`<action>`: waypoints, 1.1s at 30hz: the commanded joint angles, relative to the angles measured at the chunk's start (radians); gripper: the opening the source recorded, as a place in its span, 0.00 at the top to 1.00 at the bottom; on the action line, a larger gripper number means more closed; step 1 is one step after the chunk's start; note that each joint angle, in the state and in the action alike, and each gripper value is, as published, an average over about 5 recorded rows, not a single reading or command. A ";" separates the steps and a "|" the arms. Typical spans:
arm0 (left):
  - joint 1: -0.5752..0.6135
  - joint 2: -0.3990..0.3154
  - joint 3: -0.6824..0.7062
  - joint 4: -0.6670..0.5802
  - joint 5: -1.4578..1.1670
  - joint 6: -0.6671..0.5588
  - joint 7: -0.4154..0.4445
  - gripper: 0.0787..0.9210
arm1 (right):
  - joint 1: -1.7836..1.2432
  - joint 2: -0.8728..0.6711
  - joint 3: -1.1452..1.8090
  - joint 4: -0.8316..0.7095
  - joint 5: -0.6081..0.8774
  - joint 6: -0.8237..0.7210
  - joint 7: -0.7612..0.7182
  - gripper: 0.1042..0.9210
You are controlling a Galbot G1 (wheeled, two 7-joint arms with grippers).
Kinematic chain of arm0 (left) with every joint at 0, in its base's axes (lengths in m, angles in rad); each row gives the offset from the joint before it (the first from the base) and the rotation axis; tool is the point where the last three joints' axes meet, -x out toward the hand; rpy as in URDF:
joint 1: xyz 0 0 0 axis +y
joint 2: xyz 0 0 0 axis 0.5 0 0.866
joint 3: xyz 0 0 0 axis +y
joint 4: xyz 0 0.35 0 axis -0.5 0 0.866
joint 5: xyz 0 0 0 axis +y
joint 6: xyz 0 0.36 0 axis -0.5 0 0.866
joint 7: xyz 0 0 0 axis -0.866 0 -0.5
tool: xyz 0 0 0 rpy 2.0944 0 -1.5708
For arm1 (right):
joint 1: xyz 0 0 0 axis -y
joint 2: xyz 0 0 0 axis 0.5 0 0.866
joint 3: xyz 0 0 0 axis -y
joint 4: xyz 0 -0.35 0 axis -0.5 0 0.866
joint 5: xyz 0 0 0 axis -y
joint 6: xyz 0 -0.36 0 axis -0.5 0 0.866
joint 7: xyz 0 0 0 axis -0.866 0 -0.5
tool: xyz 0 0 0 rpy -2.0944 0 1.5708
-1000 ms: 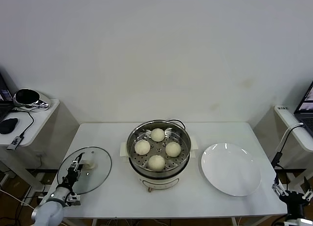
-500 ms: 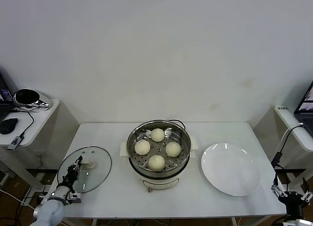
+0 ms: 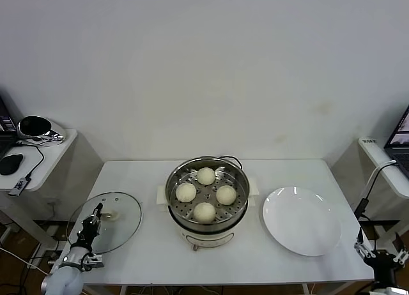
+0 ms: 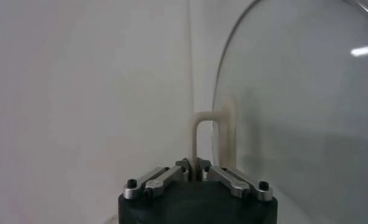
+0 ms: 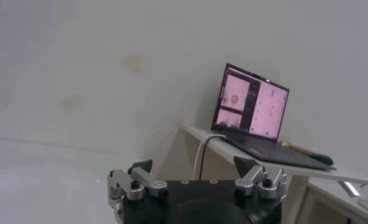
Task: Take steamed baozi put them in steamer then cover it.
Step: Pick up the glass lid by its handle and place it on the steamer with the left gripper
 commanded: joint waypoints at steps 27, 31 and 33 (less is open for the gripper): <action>0.193 0.280 0.095 -0.949 -0.284 0.567 0.415 0.92 | -0.010 0.017 -0.127 0.017 -0.081 0.020 -0.002 0.12; 0.012 0.289 0.297 -0.918 -0.272 0.649 0.448 0.92 | -0.004 0.027 -0.143 0.017 -0.092 0.018 -0.001 0.12; -0.071 0.271 0.381 -0.896 -0.258 0.678 0.461 0.92 | 0.000 0.030 -0.147 0.013 -0.099 0.018 0.001 0.12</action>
